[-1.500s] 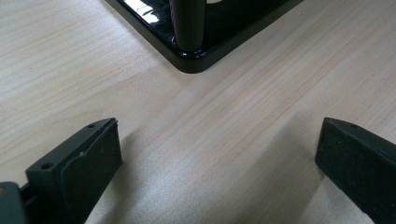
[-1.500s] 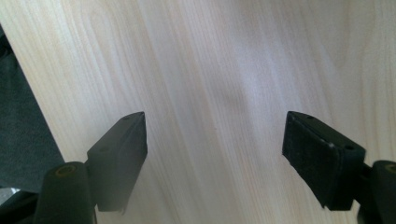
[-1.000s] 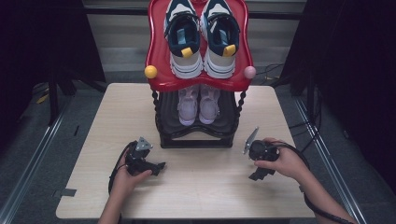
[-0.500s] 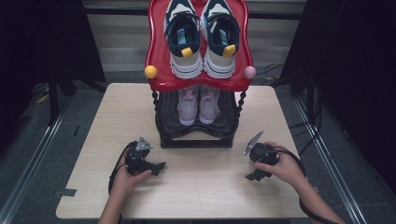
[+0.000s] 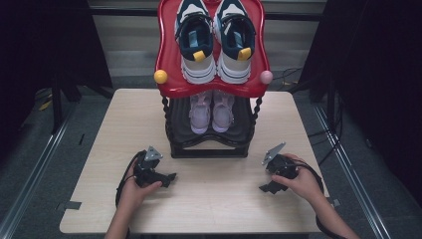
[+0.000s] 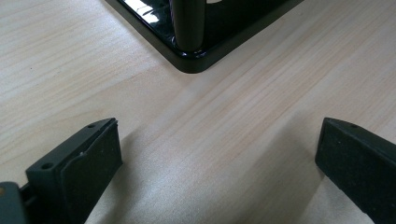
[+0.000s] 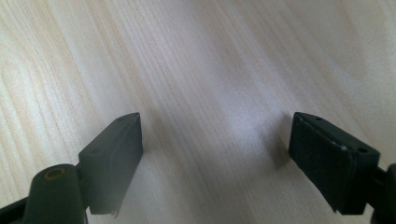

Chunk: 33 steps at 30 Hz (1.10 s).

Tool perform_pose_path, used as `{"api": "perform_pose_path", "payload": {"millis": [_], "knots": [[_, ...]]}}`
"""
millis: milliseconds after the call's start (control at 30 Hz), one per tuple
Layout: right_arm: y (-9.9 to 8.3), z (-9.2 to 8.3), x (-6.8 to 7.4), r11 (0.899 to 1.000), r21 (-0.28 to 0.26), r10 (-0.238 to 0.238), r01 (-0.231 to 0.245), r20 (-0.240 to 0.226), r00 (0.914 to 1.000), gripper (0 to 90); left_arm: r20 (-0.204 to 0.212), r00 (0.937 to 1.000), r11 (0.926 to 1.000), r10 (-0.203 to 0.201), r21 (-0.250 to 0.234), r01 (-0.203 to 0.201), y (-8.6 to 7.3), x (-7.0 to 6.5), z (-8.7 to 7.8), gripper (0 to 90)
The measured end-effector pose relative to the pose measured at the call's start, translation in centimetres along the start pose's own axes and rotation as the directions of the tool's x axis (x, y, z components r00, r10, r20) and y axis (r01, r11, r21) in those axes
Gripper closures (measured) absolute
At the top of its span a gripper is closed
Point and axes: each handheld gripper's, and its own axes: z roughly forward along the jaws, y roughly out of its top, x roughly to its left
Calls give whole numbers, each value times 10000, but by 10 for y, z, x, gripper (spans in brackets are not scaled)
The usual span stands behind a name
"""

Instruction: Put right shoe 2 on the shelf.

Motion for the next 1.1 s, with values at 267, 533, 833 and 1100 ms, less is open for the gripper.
{"api": "perform_pose_path", "payload": {"millis": [267, 533, 833, 1100], "knots": [[-10, 1, 2, 9966, -772, 305, -299, 73, 9995, 142, 6, 10000, 10000, 1, 1, -1, 0, 0, 0, 0], [-19, 2, 3, 9867, -1575, 454, -415, 210, 9987, 139, 5, 10000, 10000, 2, 1, -2, 0, 0, 0, 0], [-28, 3, 5, 9727, -2258, 647, -541, 398, 9971, 130, 5, 10000, 10000, 0, 0, 0, 0, 0, 0, 0], [-36, 5, 7, 9541, -2923, 822, -645, 484, 9954, 125, 5, 10000, 10000, 3, 2, -3, 0, 0, 0, 0]]}}
